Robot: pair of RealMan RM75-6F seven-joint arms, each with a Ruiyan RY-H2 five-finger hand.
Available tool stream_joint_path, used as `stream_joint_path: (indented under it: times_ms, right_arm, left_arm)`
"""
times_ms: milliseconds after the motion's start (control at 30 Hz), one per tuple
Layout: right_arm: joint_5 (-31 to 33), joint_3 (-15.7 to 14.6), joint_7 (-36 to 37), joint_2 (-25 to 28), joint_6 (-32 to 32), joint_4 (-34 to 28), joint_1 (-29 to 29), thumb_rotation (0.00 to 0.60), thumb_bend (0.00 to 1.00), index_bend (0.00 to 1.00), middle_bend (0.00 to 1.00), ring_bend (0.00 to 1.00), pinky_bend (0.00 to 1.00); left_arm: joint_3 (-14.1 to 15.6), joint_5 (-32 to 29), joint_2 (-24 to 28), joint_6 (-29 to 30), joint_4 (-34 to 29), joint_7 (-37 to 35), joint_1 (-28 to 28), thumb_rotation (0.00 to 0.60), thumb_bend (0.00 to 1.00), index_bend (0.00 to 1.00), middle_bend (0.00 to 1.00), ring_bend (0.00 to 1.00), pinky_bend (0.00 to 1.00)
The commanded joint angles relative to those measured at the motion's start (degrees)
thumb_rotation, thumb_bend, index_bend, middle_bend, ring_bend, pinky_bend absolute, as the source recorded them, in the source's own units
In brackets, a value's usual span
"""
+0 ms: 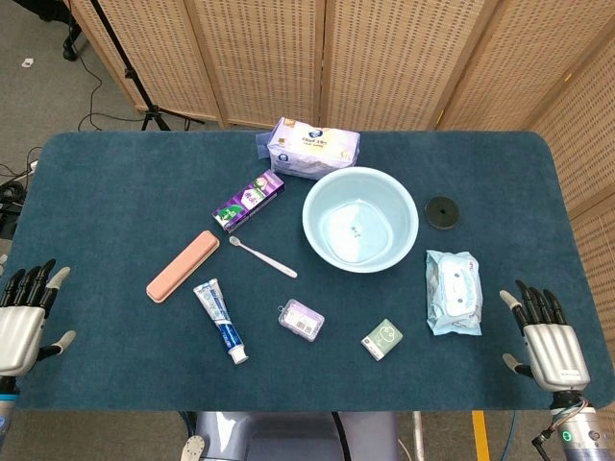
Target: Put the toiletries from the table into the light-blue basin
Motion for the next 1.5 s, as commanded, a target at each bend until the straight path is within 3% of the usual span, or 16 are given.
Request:
stream_joint_path:
  times_ms: [33, 500, 733, 900, 1067, 1500]
  right_arm:
    - [-0.31, -0.11, 0.1, 0.13, 0.17, -0.21, -0.07, 0.6, 0.16, 0.12, 0.0, 0.0, 0.0]
    - [-1.29, -0.82, -0.03, 0.07, -0.36, -0.89, 0.06, 0.6, 0.16, 0.12, 0.0, 0.0, 0.0]
    - [-2.26, -1.16, 0.35, 0.11, -0.07, -1.3, 0.0, 0.6, 0.16, 0.12, 0.0, 0.0, 0.0]
    - [-2.48, -1.33, 0.64, 0.23, -0.2, -1.46, 0.02, 0.6, 0.16, 0.12, 0.0, 0.0, 0.0]
    - [-2.89, -1.54, 1.07, 0.26, -0.36, -1.64, 0.09, 0.6, 0.16, 0.12, 0.0, 0.0, 0.0]
    - [-1.98, -1.03, 4.72, 1.42, -0.41, -1.74, 0.02, 0.6, 0.16, 0.12, 0.0, 0.0, 0.0]
  left_arm:
    - [0.19, 0.18, -0.01, 0.01, -0.33, 0.45, 0.05, 0.6, 0.18, 0.0, 0.0, 0.0, 0.0]
    - [-0.02, -1.06, 0.88, -4.33, -3.75, 6.7, -2.48, 0.6, 0.18, 0.0, 0.0, 0.0, 0.0]
    - [-1.39, -5.85, 6.2, -14.1, -13.05, 14.01, -8.34, 0.6, 0.18, 0.03, 0.0, 0.0, 0.0]
    - [-2.76, -11.74, 7.07, -20.85, -16.29, 18.75, -13.05, 0.6, 0.18, 0.04, 0.0, 0.0, 0.0]
    - [-3.93, -18.27, 5.16, -27.47, -16.84, 24.65, -19.2, 0.6, 0.18, 0.04, 0.0, 0.0, 0.0]
    - [-2.08, -26.62, -8.71, -30.5, -12.33, 36.86, -28.72, 0.6, 0.17, 0.04, 0.0, 0.0, 0.0]
